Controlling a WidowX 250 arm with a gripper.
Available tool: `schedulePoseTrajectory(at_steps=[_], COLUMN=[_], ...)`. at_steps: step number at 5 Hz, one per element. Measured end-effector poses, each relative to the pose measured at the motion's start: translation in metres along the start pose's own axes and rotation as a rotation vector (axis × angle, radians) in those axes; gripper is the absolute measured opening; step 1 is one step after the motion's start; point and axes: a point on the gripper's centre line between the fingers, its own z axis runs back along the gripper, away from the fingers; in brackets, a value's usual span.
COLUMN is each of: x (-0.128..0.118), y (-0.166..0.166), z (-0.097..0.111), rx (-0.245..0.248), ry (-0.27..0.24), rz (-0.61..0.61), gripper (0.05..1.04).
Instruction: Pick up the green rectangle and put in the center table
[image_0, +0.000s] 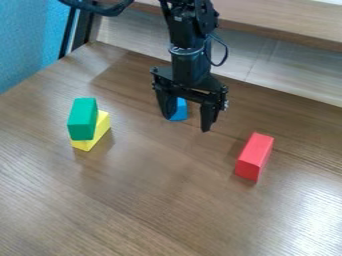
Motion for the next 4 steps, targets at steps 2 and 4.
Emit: schedulePoseTrajectory(at_steps=[2, 4], x=[-0.007, -0.014], y=[0.001, 0.018], z=[-0.011, 0.008], rx=[0.0, 0.018], ry=[0.045, 0.023], rz=[0.005, 0.075], gripper=[0.999, 0.999])
